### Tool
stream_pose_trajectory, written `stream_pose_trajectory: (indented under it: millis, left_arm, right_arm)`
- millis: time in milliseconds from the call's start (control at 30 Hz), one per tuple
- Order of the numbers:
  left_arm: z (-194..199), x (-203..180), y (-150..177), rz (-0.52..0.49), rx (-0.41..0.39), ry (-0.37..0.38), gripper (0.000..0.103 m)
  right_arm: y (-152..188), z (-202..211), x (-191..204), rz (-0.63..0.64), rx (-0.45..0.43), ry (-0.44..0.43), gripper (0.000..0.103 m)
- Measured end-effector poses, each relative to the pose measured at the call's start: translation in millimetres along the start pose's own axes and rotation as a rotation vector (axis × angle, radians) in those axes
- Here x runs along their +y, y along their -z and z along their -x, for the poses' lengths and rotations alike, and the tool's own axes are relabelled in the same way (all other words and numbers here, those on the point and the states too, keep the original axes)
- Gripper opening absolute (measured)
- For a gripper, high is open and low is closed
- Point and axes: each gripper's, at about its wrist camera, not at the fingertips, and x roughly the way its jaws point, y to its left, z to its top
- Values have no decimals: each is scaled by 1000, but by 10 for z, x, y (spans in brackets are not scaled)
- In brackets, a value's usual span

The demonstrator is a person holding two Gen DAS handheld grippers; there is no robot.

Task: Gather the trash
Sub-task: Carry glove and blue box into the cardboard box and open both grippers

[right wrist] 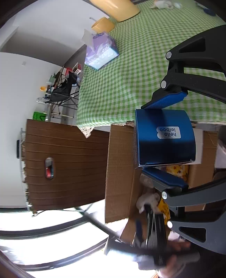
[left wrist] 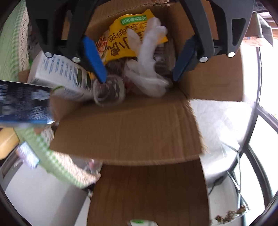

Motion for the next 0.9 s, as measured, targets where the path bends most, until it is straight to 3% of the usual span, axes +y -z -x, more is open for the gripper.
stream_pose_trajectory:
  millis: [167, 333, 533, 667, 900]
  left_arm:
    - [247, 182, -31, 58, -61, 10, 77]
    - [373, 160, -3, 64, -96, 8, 77]
    - [402, 77, 87, -10, -112, -24, 77]
    - [428, 73, 79, -9, -120, -19, 77]
    - [660, 1, 68, -12, -163, -13, 77]
  right_arm:
    - [-91, -603, 237, 110, 150, 85, 64]
    - [-99, -964, 406, 134, 237, 77, 61]
    - [13, -1194, 365, 85, 307, 52, 64]
    - [-20, -969, 248, 45, 260, 35, 74]
    - [-184, -508, 134, 8, 181, 11, 74]
